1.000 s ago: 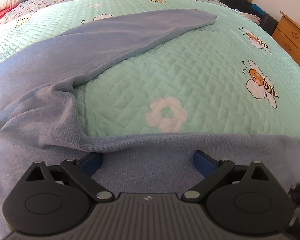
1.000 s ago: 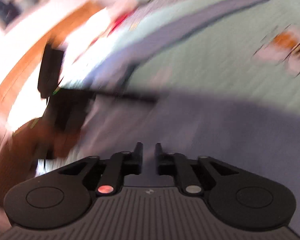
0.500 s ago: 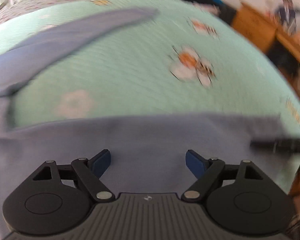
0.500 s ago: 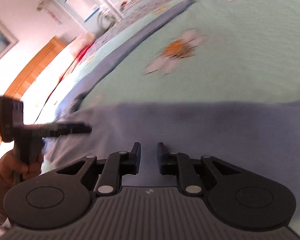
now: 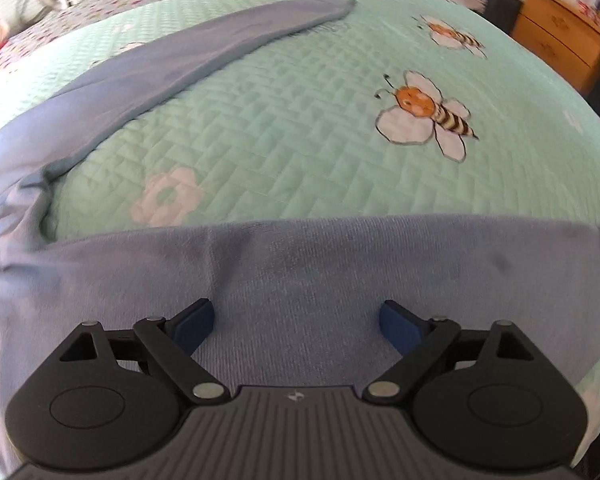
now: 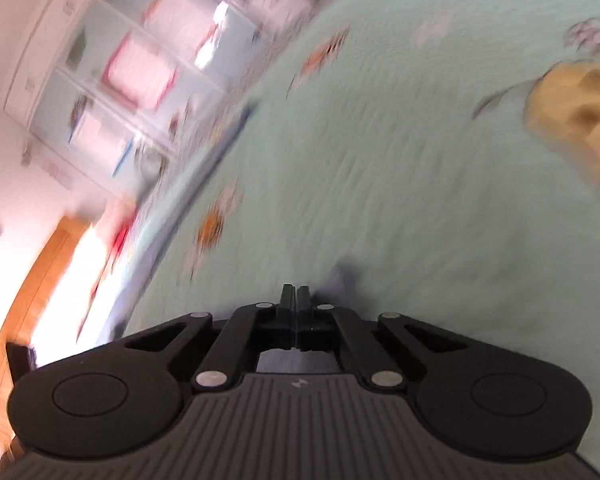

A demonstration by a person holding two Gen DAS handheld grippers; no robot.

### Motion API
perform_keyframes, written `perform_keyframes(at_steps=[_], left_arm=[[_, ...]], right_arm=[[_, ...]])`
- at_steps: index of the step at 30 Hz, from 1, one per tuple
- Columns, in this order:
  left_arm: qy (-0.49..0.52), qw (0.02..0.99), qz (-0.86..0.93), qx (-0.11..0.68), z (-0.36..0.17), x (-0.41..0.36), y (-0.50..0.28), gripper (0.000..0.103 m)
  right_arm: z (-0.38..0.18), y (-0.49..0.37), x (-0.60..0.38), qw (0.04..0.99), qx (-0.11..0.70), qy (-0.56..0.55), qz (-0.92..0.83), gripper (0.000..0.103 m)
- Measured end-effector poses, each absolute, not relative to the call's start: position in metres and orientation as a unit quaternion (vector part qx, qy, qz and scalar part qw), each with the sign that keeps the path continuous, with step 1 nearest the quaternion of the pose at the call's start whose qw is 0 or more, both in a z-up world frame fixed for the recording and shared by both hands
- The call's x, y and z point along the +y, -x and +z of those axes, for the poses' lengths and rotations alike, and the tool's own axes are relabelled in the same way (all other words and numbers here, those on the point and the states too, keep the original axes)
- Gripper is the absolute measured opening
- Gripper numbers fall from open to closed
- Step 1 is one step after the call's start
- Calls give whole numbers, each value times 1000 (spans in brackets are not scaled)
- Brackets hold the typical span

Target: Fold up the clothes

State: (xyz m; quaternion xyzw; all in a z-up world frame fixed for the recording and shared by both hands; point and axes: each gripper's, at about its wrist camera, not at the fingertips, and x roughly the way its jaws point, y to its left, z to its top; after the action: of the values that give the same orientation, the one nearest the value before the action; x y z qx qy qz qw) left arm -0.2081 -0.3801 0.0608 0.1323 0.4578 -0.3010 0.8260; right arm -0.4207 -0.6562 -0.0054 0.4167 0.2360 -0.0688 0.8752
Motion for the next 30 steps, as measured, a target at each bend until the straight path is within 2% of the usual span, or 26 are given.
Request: perform_keyframes(at_steps=[1,4,6,7,9,10,11,13,16,18,19,20,21,22,23,24,25,27,30], left_arm=[[-127,827,-302,456,63,-381,211,81],[-130,822,-313,458,61,-388,225,82],[-146,811,-326,464,51,-396,237,84],[-157,812,-328,457,47,-399,243,88],[-166,820,-321,444,47,-400,250,89],[-154,822,-319,447,51,-396,250,88],[-143,823,-317,449,54,-392,250,86],[-118,828,-311,451,60,-381,250,85],[-71,846,-294,438,68,-346,250,84],[-36,859,-266,435,68,-311,244,84],[-22,864,-244,440,66,-290,240,85],[-11,868,-218,446,61,-268,235,84],[-2,870,-189,455,56,-244,230,81],[6,872,-160,464,50,-221,224,73],[26,872,-153,465,49,-200,221,60],[51,870,-159,463,53,-183,220,59],[72,869,-158,463,57,-171,218,59],[106,870,-156,456,67,-149,216,62],[122,889,-128,423,74,-124,209,73]], right_arm=[[1,426,-651,878,226,-418,-53,14],[5,434,-633,871,218,-440,22,19],[-4,441,-633,868,235,-437,-8,19],[-9,444,-633,866,244,-436,-23,0],[-16,450,-632,864,260,-428,-54,0],[-3,450,-623,878,262,-393,-74,0],[9,450,-614,891,264,-357,-94,6],[31,446,-593,910,258,-309,-96,7],[40,429,-564,910,255,-328,-2,8],[28,416,-554,896,279,-345,31,10],[16,414,-556,888,300,-347,15,10],[5,412,-559,881,319,-349,0,0],[-3,416,-564,878,319,-358,-6,0],[-6,425,-570,872,304,-384,-2,0],[-4,431,-573,866,302,-399,-18,0],[4,432,-570,869,304,-389,-31,0],[12,433,-566,872,307,-380,-43,0],[27,434,-559,877,310,-361,-65,9],[32,414,-558,883,305,-356,-17,15]])
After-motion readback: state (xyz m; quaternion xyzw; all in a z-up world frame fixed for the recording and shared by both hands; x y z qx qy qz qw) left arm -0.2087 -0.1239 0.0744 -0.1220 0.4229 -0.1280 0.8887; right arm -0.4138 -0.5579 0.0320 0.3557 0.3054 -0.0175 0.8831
